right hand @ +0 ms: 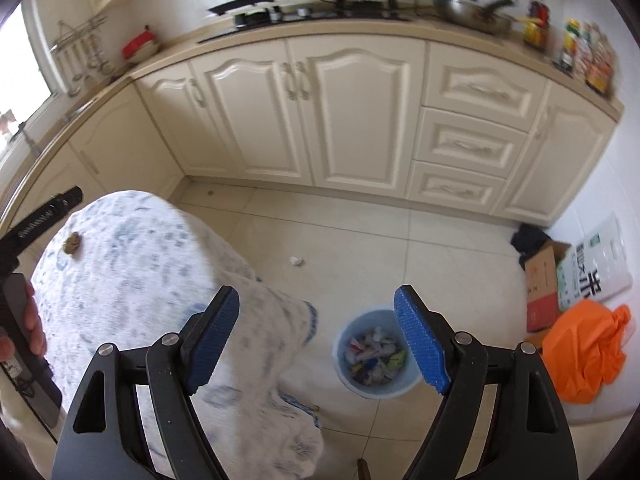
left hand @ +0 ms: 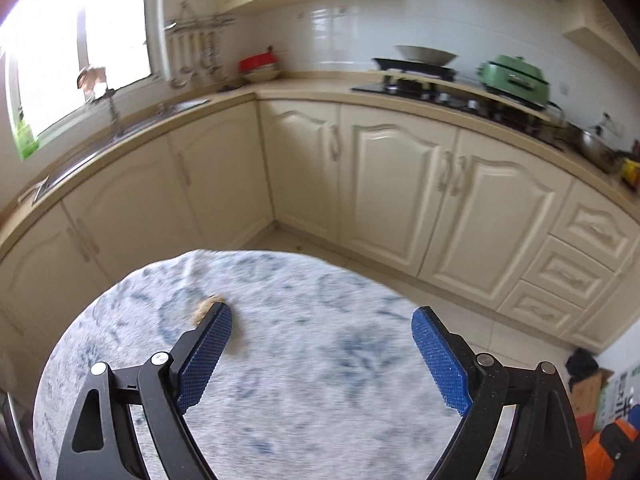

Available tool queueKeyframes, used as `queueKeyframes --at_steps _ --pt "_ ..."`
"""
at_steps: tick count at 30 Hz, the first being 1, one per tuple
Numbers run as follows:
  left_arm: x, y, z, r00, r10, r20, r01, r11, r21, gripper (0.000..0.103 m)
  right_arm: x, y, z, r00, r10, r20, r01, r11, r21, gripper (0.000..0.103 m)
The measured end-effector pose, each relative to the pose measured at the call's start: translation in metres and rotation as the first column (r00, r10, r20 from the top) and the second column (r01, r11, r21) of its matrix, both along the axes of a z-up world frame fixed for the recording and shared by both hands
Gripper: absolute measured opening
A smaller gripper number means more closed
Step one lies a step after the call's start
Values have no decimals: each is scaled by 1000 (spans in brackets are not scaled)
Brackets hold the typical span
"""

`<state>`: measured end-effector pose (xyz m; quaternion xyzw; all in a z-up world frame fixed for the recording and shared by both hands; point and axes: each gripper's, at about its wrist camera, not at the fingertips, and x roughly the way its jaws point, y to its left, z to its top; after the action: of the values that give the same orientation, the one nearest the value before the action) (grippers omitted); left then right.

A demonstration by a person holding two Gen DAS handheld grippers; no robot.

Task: Collect trash
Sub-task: 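Move both open grippers back over the table toward the last brown lump, then close the left gripper on the last brown lump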

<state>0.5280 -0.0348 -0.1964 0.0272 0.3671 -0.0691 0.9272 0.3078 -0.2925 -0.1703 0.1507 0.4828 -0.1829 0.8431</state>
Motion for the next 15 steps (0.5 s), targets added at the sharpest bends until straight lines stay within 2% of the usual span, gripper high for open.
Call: queueKeyframes --at_steps 7,10,15 --pt "20 41 -4 991 109 -74 -113 992 -58 88 73 72 3 989 151 8 -151 988 -14 88" --pt "34 57 -7 985 134 -107 -144 985 -91 89 103 99 -4 982 189 -6 -189 982 -19 88" --pt "76 83 -17 979 168 -120 -180 978 -103 89 141 134 -22 972 235 -10 -235 972 0 88"
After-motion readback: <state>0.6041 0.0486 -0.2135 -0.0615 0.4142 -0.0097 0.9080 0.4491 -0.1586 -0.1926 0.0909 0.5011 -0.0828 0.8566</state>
